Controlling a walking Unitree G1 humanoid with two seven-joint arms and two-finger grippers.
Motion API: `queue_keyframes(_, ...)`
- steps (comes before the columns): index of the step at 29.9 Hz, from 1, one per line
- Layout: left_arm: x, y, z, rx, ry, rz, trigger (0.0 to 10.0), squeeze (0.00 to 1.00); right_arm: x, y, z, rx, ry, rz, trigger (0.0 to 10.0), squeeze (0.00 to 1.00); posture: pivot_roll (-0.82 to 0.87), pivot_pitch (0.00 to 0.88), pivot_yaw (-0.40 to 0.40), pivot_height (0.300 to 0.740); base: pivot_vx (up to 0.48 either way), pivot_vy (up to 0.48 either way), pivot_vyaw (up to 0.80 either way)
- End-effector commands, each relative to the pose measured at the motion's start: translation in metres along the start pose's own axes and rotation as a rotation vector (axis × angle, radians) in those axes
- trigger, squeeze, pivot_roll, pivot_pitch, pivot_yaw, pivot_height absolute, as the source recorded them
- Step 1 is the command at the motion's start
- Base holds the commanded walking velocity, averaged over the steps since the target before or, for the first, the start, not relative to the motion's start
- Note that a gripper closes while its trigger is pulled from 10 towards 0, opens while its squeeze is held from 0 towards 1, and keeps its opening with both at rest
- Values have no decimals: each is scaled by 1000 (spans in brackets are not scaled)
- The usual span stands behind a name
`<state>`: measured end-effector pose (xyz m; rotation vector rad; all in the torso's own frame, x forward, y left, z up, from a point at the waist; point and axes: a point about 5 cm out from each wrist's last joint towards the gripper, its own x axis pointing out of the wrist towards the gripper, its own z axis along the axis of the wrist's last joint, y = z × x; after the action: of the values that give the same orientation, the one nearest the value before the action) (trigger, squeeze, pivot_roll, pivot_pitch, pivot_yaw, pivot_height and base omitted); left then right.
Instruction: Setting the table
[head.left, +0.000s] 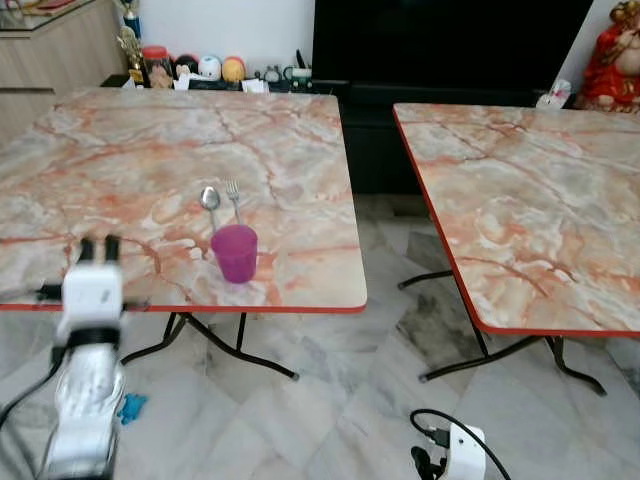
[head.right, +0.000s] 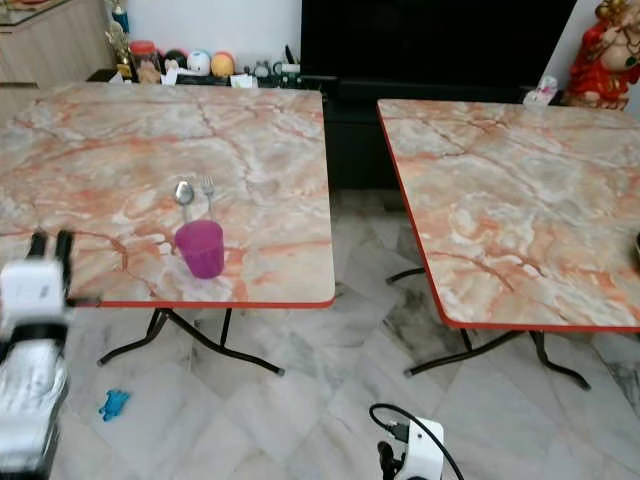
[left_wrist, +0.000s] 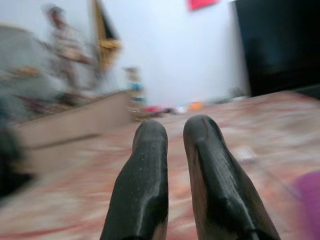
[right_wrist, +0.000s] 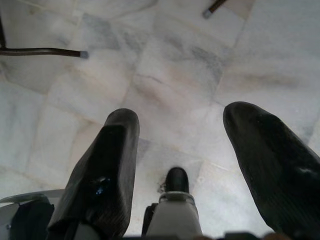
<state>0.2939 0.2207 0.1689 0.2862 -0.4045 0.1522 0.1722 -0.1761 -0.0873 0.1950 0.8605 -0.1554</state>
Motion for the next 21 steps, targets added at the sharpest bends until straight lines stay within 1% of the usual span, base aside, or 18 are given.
queue_keyframes(1, 3, -13, 5, -46, 6, -67, 10000, 0, 0, -2, 1, 6, -6, -15, 10000, 0, 139, 0, -42, 740, 0, 0, 0)
queue_keyframes(2, 6, -22, 9, -83, -3, -98, 10000, 0, 0, -2, 1, 10, -11, -17, 10000, 0, 134, 0, -41, 740, 0, 0, 0)
queue_keyframes(3, 8, -36, 15, -142, -13, -150, 10000, 0, 0, -2, 1, 18, -15, -18, 10000, 0, 131, 0, -40, 740, 0, 0, 0)
queue_keyframes(5, 10, -42, 17, -177, -13, -169, 10000, 0, 0, -2, 1, 21, -16, -18, 10000, 0, 131, 0, -40, 740, 0, 0, 0)
queue_keyframes(6, 10, -44, 18, -195, -8, -165, 10000, 0, 0, -2, 1, 23, -16, -18, 10000, 0, 133, 0, -42, 740, 0, 0, 0)
queue_keyframes(8, 12, -45, 18, -229, 2, -161, 10000, 0, 0, -2, 0, 27, -16, -17, 10000, 0, 134, 0, -42, 740, 0, 0, -581)
queue_keyframes(16, 13, -41, 19, -225, 15, -189, 10000, 0, -1, -2, -1, 21, -7, -21, 10000, 0, 141, 0, -42, 740, 0, 0, -690)
queue_keyframes(21, 17, -42, 25, -240, 4, -196, 10000, 0, -1, 0, -2, 16, 0, -10, 10000, 0, 145, 0, -42, 740, 0, 0, -685)
